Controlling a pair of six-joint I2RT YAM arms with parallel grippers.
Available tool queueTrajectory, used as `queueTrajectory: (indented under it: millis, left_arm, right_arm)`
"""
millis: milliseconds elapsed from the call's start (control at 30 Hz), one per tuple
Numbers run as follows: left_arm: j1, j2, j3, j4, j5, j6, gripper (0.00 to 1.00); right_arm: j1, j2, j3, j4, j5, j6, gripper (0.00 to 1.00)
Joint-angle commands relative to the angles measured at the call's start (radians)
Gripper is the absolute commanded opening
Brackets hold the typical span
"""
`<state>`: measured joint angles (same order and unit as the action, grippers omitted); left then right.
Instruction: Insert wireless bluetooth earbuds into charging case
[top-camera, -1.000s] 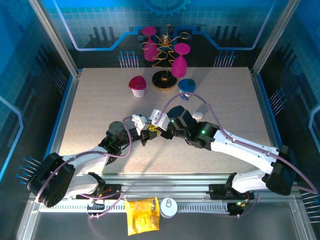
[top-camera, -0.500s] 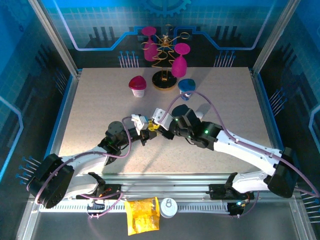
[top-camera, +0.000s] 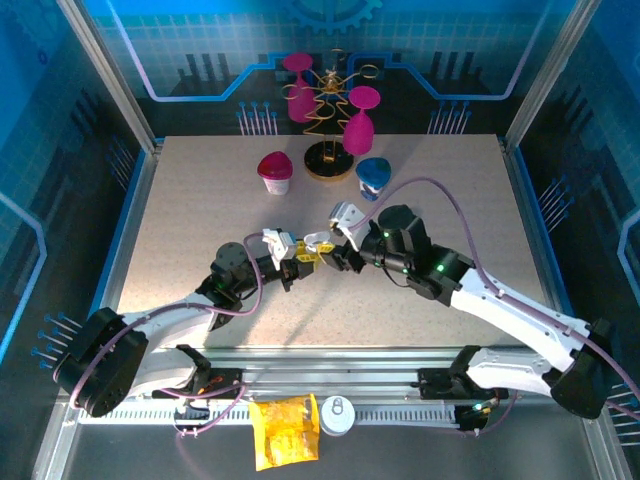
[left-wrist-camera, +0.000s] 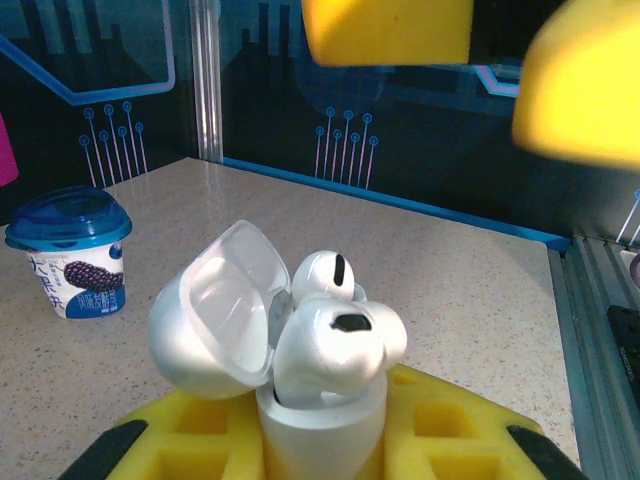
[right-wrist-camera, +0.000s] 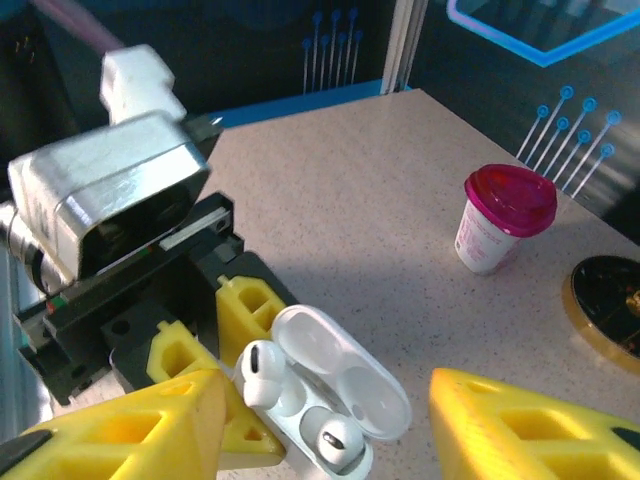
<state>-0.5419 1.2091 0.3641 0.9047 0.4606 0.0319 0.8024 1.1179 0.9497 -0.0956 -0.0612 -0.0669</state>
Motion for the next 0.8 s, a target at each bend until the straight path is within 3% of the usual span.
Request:
queueTrajectory:
  millis: [0,167,300,767]
  left_arm:
    - [0.007,-0.007,0.018,0.059,0.018,0.001,0.21]
    - [0.007,0.0,0.048,0.043,0.042,0.03,0.21]
    - [0.007,-0.015,0.067,0.0,0.039,0.037,0.21]
    - [0.006,0.011,0.147,-0.065,0.098,0.069,0.21]
  right_arm:
    - [-0.049,-0.035,-0.028,0.084,-0.059,0.108,0.62]
    - [-0.065,-0.053,-0.038,0.069,-0.045,0.174,0.83]
    - [-0.065,-0.088,-0.051,0.077,-0.013,0.234,0.93]
    - [-0.079,-0.201,-0.139,0.072,0.019,0.307,0.98]
